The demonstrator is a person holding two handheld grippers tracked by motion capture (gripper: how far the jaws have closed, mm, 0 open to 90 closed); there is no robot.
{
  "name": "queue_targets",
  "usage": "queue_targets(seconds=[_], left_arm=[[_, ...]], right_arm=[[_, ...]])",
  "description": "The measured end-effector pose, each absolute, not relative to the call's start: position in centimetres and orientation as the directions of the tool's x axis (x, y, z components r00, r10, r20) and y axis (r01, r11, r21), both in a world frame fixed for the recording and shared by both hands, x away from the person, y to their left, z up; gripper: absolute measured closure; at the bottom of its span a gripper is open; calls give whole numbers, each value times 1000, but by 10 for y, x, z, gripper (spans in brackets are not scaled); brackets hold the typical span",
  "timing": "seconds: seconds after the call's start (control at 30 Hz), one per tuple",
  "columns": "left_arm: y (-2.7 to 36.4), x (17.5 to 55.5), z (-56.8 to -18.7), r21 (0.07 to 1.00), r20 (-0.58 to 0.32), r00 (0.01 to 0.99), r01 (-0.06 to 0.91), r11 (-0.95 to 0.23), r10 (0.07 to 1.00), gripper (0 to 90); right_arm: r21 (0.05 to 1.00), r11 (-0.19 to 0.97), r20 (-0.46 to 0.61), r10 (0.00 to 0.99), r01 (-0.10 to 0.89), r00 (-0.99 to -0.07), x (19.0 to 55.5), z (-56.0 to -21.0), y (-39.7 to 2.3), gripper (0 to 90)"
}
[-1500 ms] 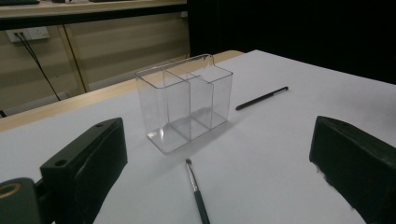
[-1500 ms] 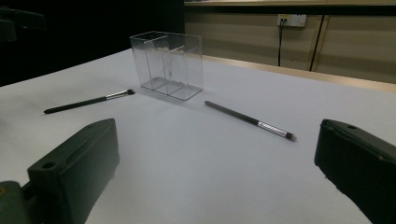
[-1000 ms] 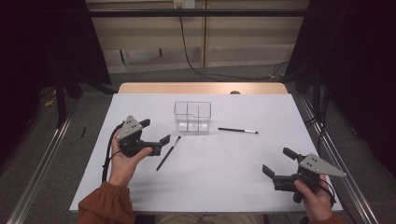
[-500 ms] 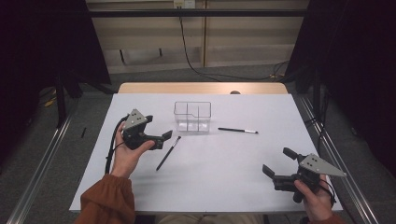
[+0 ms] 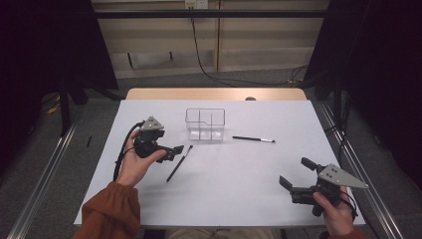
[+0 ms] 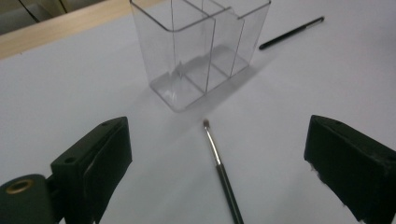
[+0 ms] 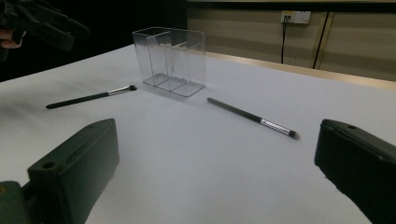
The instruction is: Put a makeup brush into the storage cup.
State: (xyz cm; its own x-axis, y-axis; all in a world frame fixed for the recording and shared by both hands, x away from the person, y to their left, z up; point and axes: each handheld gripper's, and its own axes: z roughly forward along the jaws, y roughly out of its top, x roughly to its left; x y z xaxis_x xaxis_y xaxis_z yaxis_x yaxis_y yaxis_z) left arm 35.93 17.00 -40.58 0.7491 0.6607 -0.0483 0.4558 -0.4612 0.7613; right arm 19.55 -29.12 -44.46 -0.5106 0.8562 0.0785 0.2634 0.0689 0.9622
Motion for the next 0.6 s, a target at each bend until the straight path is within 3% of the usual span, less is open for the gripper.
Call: queue_targets(seconds=[0.1, 0.6], left_arm=[[168, 360, -408, 741, -14, 754, 449, -499, 657, 75], [152, 373, -407, 550, -50, 783, 540, -638, 619, 81]], right_arm=[[962, 67, 80, 857, 264, -509, 196, -445, -291, 0], [961, 75, 76, 853, 266, -517, 196, -445, -291, 0]])
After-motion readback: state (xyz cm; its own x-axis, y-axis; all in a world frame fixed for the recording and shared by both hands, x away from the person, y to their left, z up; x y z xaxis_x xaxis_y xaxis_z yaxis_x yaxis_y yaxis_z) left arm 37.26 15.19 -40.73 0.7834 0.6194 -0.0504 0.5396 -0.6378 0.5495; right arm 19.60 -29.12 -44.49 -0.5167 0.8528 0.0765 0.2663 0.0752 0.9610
